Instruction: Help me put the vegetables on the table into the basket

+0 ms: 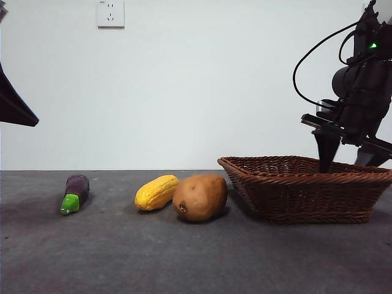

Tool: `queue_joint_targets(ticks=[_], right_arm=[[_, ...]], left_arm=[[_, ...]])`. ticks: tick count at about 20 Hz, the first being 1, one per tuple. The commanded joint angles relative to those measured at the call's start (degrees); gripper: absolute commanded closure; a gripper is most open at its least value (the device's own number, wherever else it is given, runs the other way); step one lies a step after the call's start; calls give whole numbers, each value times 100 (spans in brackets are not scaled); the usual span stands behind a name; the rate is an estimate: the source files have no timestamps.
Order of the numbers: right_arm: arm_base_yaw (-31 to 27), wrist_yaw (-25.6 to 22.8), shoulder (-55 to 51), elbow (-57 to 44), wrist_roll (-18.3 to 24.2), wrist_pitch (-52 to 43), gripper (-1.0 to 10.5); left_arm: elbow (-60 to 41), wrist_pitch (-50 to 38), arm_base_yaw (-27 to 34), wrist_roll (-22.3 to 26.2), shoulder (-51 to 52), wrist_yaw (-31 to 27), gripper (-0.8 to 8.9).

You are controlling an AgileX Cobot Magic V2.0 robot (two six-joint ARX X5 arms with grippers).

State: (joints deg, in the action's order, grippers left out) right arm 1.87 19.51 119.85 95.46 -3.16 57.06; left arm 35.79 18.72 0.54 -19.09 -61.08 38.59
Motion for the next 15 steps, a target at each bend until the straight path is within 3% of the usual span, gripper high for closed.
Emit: queue_joint_targets(ticks=[1,8,9,11,12,15], right_arm=[[4,-2,63,92,70,76,955],[4,-2,-232,306,195,422,955],[-2,-4,-330,306,195,422,955],[-7,-7,-555,306,195,452,955],[-13,-7,-671,306,197,472,955],[-44,-28,-1019,306,227,643,955]], left_arm=[[468,481,-9,85,-284,-673,817],[2747,2124,-275,734,-2173,-935,804],[3010,2227,-387,737,-2391,-1005,735],[3510,2352,-664,737,-2798,-1073,476],[3753,2382,-820,739,-2988,-1172,398],[4457,2444,-1311,828,-3491,-1432,339]])
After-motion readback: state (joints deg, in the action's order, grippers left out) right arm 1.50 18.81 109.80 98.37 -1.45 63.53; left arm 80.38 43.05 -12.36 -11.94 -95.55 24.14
